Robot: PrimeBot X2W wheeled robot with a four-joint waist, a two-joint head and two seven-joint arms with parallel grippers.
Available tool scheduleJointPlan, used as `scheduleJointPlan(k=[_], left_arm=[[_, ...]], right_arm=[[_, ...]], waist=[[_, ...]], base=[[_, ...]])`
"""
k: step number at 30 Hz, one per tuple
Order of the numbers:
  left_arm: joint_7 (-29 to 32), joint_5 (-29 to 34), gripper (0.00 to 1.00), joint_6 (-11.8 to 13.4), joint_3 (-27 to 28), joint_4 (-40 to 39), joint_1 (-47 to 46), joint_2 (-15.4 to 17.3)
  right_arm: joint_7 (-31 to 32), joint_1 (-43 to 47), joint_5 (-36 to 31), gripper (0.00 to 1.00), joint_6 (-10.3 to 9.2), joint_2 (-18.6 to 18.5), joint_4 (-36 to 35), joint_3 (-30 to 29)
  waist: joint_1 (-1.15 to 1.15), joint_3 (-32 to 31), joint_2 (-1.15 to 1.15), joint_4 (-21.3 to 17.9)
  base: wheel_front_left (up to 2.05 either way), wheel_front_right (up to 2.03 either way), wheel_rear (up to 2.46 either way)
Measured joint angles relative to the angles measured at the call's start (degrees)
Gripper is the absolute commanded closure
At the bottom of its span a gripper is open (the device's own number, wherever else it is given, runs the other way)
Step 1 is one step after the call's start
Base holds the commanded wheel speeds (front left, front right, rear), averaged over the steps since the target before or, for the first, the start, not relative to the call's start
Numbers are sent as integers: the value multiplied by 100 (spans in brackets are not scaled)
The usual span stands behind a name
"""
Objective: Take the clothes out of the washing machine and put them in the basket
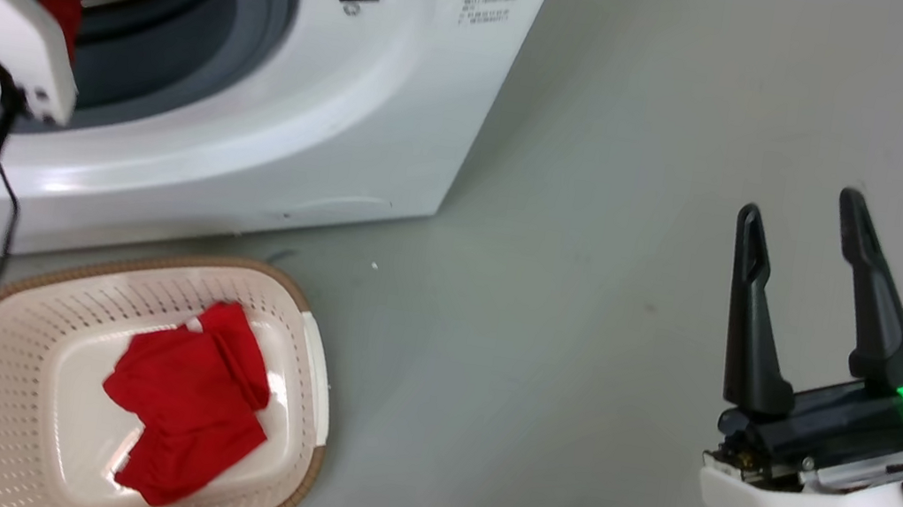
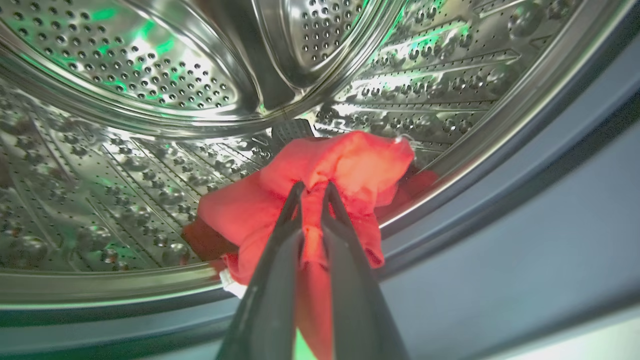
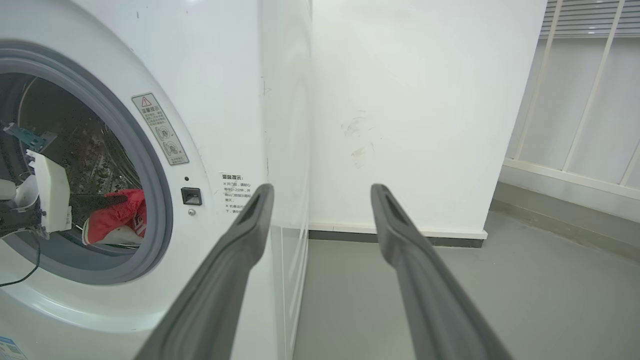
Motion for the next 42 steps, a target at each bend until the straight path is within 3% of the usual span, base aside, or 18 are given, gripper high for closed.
scheduleJointPlan(k=[6, 7, 18, 31, 42], left_arm=[[-379, 7, 100, 136, -14, -229, 754, -152], [-442, -22, 100, 280, 65, -553, 1105, -192], [-450, -25, 100, 849, 469, -2329, 2926, -244], [-310, -46, 100, 1446, 283, -4066, 4882, -134], [-168, -216, 100, 1594, 89, -4431, 5684, -188]], right_arm=[[0, 287, -144, 0, 0, 0, 104, 9], [0, 456, -205, 0, 0, 0, 163, 7], [0, 1054, -442, 0, 0, 0, 371, 57], [0, 1440, -498, 0, 0, -1, 455, 44], [0, 1557, -515, 0, 0, -1, 527, 74]], waist=[[0, -494, 0, 116], [-1, -751, 0, 175], [-1, -1706, 0, 374], [-1, -2325, 0, 533], [0, -2552, 0, 594]], base=[[0, 0, 0], [0, 0, 0], [0, 0, 0], [0, 0, 0], [0, 0, 0]])
